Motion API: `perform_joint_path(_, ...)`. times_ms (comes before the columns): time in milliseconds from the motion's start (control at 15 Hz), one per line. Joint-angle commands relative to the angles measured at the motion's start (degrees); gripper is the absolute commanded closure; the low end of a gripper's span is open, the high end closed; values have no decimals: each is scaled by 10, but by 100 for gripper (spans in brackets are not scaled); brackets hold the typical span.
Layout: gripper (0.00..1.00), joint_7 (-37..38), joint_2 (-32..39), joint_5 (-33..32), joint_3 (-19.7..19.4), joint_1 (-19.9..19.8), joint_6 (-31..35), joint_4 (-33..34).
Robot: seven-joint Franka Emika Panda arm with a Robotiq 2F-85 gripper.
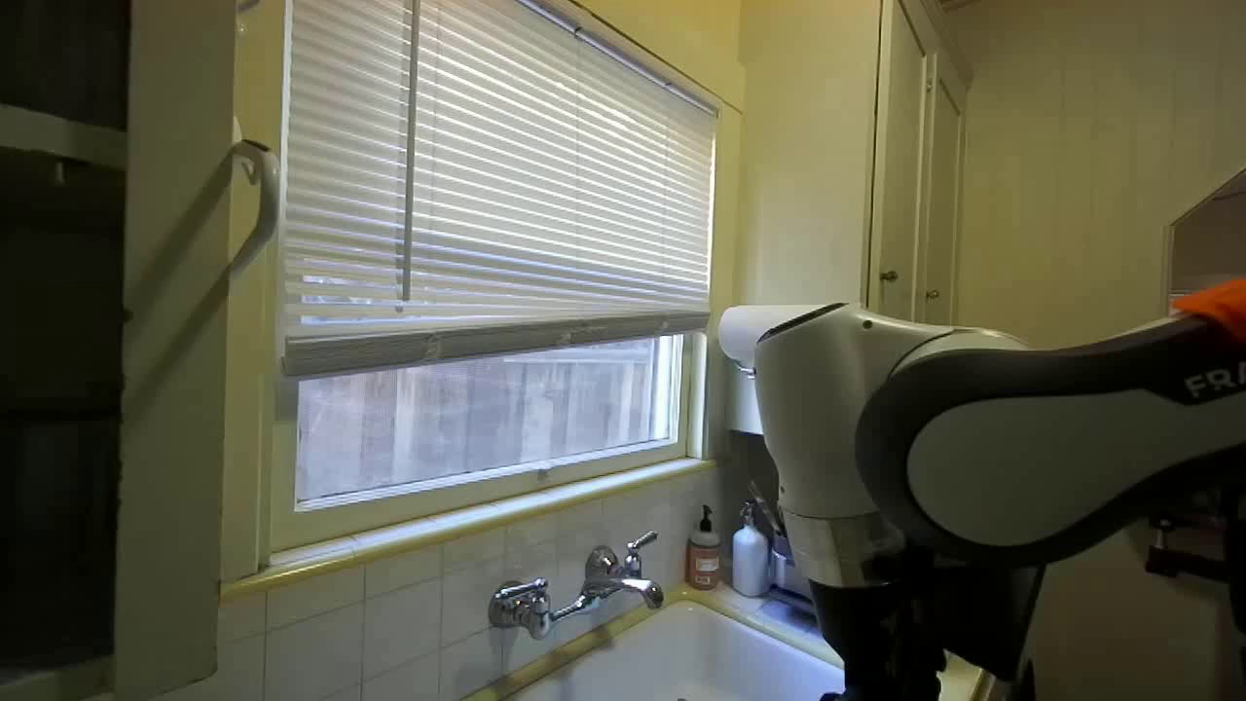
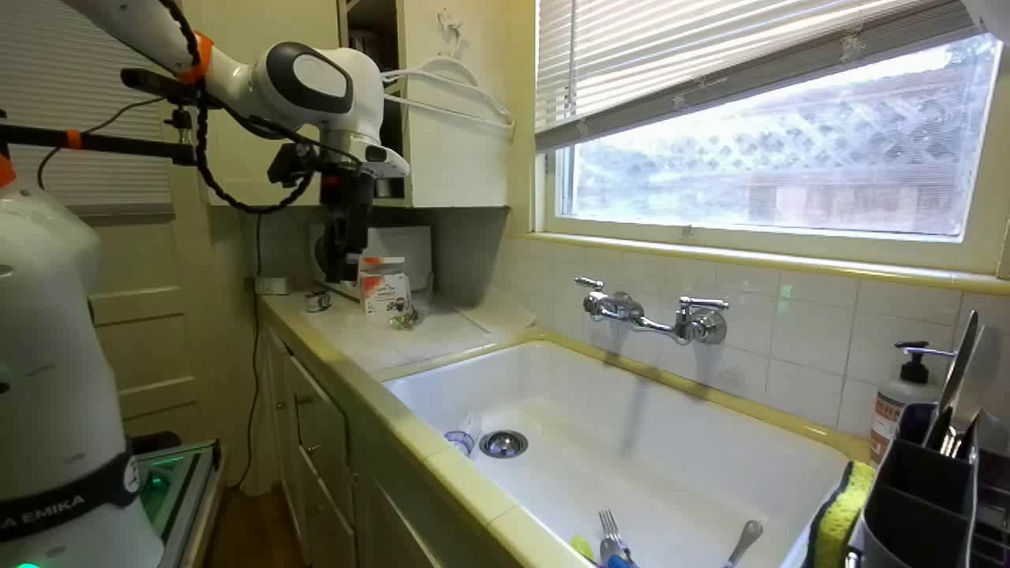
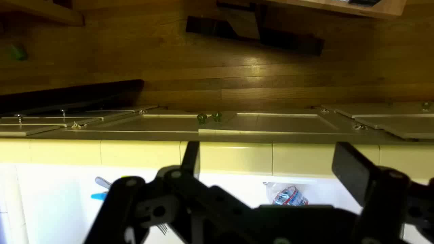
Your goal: Put the knife inside the sink
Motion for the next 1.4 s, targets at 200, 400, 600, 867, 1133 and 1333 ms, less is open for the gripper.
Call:
perform_joint_path(200,0,6,3,-6,-12,13,-1,1)
perform_joint_path(400,0,-10,-37,-41,-44,-8,8,0)
perform_joint_path(600,0,-94,-69,-104,-126,-39,6,26)
perform_joint_path(867,0,-283,-55,-117,-283,-34,36,93)
perform_joint_path(1133,0,-447,-5,-27,-406,-36,28,190)
perform_joint_path(1333,0,-449,-19,-32,-394,-63,40,174)
